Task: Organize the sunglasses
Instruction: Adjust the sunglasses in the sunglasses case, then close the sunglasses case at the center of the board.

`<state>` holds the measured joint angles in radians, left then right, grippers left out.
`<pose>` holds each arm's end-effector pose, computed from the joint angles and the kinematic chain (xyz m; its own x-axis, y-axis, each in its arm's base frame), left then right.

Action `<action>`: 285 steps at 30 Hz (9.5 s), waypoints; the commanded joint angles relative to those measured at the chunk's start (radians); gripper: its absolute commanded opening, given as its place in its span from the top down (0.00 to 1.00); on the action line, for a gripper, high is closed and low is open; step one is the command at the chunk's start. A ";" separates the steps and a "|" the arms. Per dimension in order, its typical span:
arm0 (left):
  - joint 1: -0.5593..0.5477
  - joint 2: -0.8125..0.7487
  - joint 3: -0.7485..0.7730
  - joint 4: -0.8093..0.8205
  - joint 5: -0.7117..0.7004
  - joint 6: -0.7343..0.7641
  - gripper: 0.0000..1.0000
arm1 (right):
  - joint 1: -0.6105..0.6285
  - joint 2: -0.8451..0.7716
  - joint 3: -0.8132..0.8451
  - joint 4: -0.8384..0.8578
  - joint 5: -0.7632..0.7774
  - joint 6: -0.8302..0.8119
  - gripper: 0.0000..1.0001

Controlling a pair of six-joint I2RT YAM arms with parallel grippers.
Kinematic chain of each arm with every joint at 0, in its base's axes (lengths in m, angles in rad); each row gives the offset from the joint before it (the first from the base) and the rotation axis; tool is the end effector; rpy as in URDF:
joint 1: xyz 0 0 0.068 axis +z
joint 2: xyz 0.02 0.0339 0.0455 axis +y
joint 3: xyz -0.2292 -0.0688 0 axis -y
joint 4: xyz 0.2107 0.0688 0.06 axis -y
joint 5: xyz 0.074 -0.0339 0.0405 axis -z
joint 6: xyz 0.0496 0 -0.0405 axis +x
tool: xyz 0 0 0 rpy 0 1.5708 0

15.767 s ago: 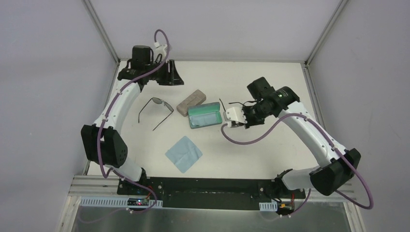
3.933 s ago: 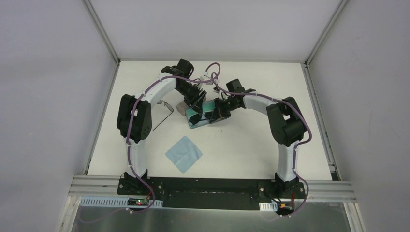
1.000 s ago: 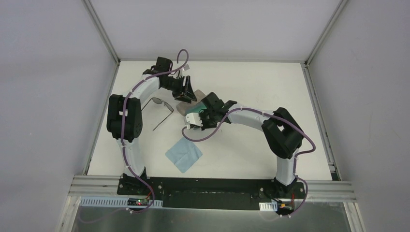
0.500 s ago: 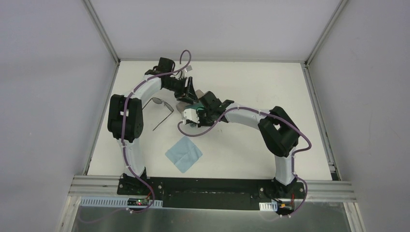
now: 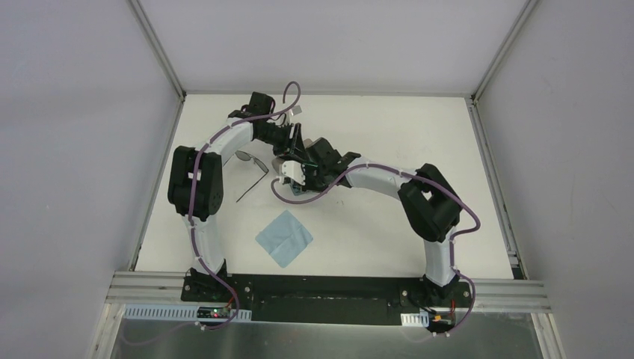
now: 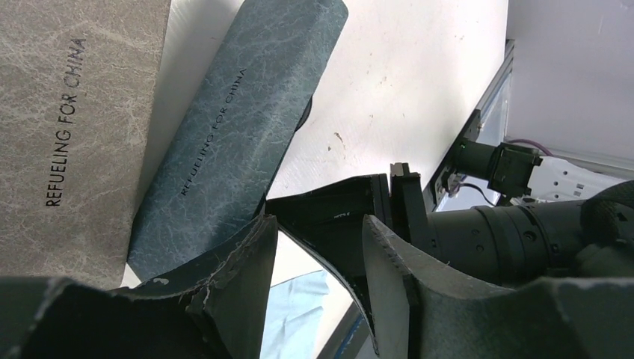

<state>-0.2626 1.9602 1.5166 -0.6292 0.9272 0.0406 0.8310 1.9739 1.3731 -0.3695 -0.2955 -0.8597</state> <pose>0.3496 -0.1351 0.1981 -0.8264 0.2474 -0.5058 0.5588 0.4707 -0.6828 0.2497 0.2950 0.1545 0.2564 -0.7943 -0.5508 -0.9550 -0.1201 -0.2713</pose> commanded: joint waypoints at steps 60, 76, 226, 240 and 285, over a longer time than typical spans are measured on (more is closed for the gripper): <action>-0.009 -0.032 0.001 0.016 0.049 0.022 0.54 | -0.062 -0.013 0.029 0.014 0.286 0.052 1.00; -0.013 -0.008 0.028 0.017 0.056 0.023 0.55 | -0.051 0.032 0.021 0.072 0.370 0.079 1.00; -0.066 -0.033 0.024 0.000 0.043 0.057 0.70 | -0.208 -0.441 -0.207 -0.178 -0.097 0.138 1.00; -0.048 0.070 0.299 -0.090 -0.262 0.207 0.37 | -0.232 -0.299 -0.188 -0.087 -0.136 0.248 0.99; -0.394 -0.046 -0.068 0.028 -0.562 0.231 1.00 | -0.524 -0.301 -0.299 -0.244 -0.424 0.485 1.00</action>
<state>-0.6125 1.9060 1.4952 -0.6174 0.4530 0.3061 0.4030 1.7638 1.0870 -0.4271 -0.6186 -0.2817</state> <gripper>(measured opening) 0.238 0.005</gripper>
